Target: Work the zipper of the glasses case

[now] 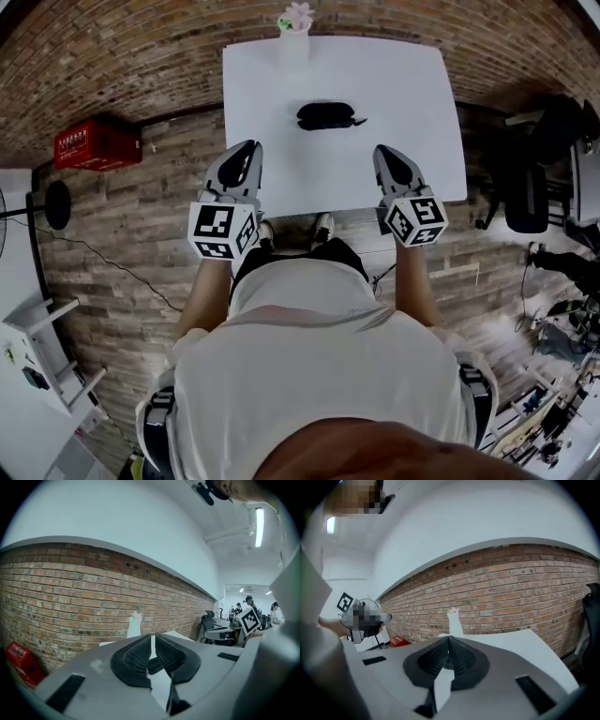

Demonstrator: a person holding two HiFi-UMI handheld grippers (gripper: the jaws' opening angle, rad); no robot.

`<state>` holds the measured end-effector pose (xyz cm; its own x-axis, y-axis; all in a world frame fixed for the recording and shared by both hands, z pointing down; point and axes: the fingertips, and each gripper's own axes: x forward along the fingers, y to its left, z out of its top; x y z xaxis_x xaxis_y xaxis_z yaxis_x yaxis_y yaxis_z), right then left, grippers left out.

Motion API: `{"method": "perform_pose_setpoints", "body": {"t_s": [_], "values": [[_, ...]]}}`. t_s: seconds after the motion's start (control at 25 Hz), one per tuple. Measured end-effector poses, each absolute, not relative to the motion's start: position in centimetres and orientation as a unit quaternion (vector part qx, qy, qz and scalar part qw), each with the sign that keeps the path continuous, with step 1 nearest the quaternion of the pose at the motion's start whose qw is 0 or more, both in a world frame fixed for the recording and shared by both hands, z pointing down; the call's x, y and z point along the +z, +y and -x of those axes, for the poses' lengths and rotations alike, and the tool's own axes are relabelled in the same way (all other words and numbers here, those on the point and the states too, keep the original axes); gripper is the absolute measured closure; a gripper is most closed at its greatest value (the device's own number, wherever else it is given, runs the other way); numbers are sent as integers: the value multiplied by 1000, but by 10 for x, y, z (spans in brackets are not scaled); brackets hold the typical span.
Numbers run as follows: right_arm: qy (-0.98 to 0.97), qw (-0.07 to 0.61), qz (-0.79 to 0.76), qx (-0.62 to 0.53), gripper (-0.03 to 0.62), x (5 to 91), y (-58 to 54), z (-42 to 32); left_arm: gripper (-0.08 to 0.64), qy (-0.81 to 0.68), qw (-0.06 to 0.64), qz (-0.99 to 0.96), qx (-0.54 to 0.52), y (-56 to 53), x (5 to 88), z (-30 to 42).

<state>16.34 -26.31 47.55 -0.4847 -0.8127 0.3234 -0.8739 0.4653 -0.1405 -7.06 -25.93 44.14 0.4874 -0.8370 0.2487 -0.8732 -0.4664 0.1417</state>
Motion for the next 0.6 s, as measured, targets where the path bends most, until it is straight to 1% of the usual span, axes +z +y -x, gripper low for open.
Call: {"method": "perform_pose_setpoints", "body": {"t_s": [0.32, 0.52, 0.56, 0.6], "values": [[-865, 109, -468, 147, 540, 482, -290, -193, 523, -529, 134, -833, 86, -271, 448, 44], [-865, 121, -466, 139, 540, 480, -300, -197, 523, -525, 133, -836, 88, -273, 445, 38], [-866, 130, -462, 138, 537, 482, -302, -196, 523, -525, 135, -836, 87, -274, 445, 38], [-868, 141, -456, 139, 500, 484, -304, -195, 523, -524, 136, -836, 86, -274, 445, 37]]}}
